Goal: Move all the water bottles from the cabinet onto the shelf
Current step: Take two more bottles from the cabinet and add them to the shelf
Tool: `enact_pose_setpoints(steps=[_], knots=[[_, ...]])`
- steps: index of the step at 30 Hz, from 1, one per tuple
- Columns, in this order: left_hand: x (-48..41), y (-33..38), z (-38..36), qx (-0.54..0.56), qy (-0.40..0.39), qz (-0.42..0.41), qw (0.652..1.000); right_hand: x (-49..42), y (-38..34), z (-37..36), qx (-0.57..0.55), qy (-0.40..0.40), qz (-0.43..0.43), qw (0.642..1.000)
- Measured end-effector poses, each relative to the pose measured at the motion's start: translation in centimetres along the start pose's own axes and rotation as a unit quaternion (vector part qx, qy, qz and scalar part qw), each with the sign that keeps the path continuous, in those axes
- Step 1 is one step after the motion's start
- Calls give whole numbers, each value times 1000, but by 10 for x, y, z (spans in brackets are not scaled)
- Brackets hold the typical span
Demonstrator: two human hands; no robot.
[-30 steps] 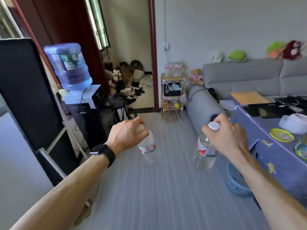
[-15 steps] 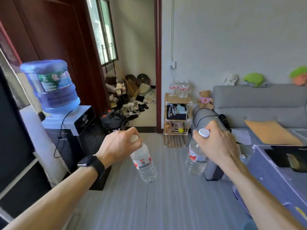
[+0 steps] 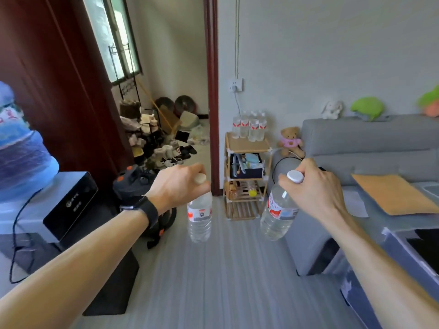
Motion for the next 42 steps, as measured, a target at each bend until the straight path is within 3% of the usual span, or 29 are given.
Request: enact_pose_setpoints(steps=[11, 20, 29, 42], knots=[[-195, -37, -88, 16, -42, -10, 999, -171, 40, -118, 38, -27, -25, 999], [-357, -65, -135, 6, -65, 9, 998, -333, 66, -208, 46, -89, 33, 994], [-523, -74, -234, 3, -114, 12, 993, -471, 128, -280, 52, -137, -14, 989], [-732, -93, -353, 132, -225, 33, 965, -641, 189, -374, 82, -222, -58, 970]])
Point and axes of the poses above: each hand's wrist, its own x-axis away from the middle knuckle, its own z-axis out of the back of the hand, y = z × x, the point moved 8 cm from there along -x, towards the middle knuckle, and after that the axes turned 7 degrees about -x, right-handed, at the moved point
